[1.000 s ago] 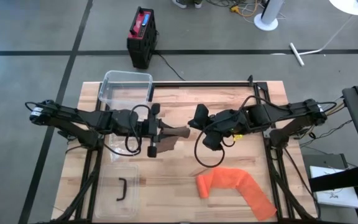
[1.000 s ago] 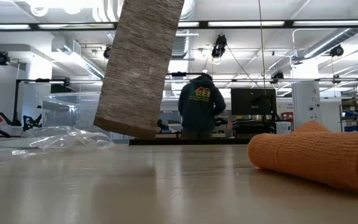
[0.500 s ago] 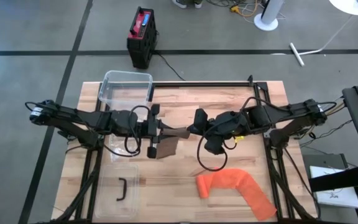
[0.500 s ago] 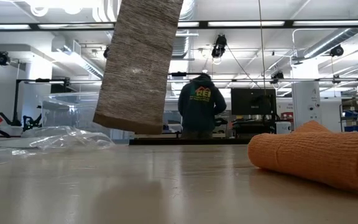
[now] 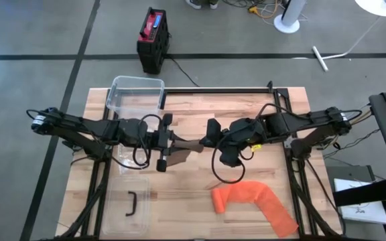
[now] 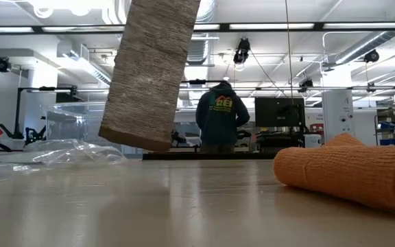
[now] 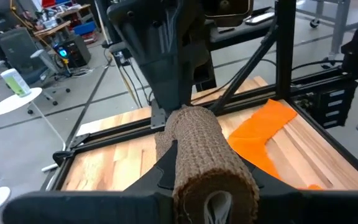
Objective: Roll bandage
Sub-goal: Roll the brown bandage
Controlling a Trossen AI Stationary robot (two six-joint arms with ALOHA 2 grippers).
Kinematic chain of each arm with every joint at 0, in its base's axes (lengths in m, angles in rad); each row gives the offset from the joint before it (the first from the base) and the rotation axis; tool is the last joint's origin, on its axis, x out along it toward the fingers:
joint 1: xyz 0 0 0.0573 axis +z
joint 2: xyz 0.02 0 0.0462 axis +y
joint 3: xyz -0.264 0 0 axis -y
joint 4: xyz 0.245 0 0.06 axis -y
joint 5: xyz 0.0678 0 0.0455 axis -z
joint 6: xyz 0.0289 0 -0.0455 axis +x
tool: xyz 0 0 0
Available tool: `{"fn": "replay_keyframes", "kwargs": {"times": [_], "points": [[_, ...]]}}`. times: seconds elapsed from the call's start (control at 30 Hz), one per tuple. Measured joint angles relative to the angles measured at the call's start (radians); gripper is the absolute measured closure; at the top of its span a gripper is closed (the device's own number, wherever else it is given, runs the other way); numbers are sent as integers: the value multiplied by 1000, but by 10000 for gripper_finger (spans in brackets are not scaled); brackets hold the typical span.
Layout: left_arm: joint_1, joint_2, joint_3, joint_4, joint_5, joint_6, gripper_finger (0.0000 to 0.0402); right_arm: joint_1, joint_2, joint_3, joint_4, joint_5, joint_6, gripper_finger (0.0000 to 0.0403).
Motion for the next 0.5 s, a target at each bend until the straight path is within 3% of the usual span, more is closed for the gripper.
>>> {"fn": "replay_keyframes", "kwargs": {"times": [0.23, 0.37, 0.5], "points": [[0, 2, -1, 1, 24, 6, 350, -4, 4, 0, 6, -104, 28, 316], [-1, 2, -1, 4, 97, 31, 349, -4, 5, 0, 15, -218, 75, 325], [-1, 3, -1, 6, 106, 37, 349, -5, 5, 0, 13, -241, 112, 346]]}}
